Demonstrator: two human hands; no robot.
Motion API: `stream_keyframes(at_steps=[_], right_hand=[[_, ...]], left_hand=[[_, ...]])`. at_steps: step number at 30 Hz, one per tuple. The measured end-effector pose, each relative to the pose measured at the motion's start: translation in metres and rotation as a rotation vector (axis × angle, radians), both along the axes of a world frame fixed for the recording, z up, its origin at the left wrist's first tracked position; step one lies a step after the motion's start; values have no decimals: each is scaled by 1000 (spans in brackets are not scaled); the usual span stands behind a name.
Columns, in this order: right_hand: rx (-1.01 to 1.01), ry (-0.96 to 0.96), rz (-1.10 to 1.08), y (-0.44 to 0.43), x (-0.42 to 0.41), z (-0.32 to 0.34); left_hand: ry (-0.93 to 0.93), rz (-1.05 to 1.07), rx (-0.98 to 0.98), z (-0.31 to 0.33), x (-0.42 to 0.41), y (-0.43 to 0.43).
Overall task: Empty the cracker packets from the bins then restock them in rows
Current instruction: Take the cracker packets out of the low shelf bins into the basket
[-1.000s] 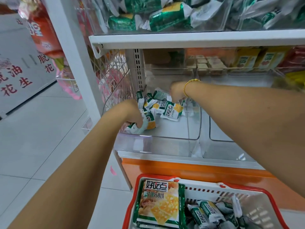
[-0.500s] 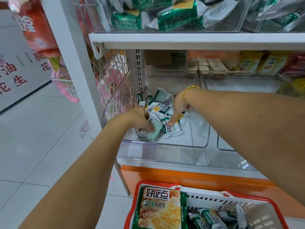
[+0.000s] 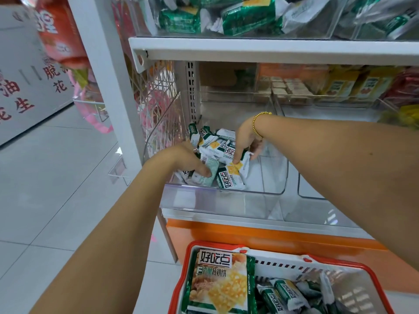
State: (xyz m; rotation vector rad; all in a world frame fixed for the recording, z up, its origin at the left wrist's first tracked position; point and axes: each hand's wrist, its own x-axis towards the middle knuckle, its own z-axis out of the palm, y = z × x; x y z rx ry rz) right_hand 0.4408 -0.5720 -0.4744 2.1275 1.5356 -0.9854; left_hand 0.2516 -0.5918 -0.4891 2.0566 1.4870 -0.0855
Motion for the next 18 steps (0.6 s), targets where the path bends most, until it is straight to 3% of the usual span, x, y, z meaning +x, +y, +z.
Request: stream_keyframes(at_steps=[3,5,8,11,18], right_hand=[[143,2,-39,5,4,9],[201,110,-81,4,1,21],[100,310,-157,-4,-6,22],[-39,295,-84,-12,-18,5],[-53,280,-28,-14,-38,-11]], left_hand=[[-109,95,92,10,-7,0],[-128,146,152,20,-13,-4],[-124,169,220,36,-22,-15],[-74,159,268,53,-29,-32],[-8,134,266,68,-50,-65]])
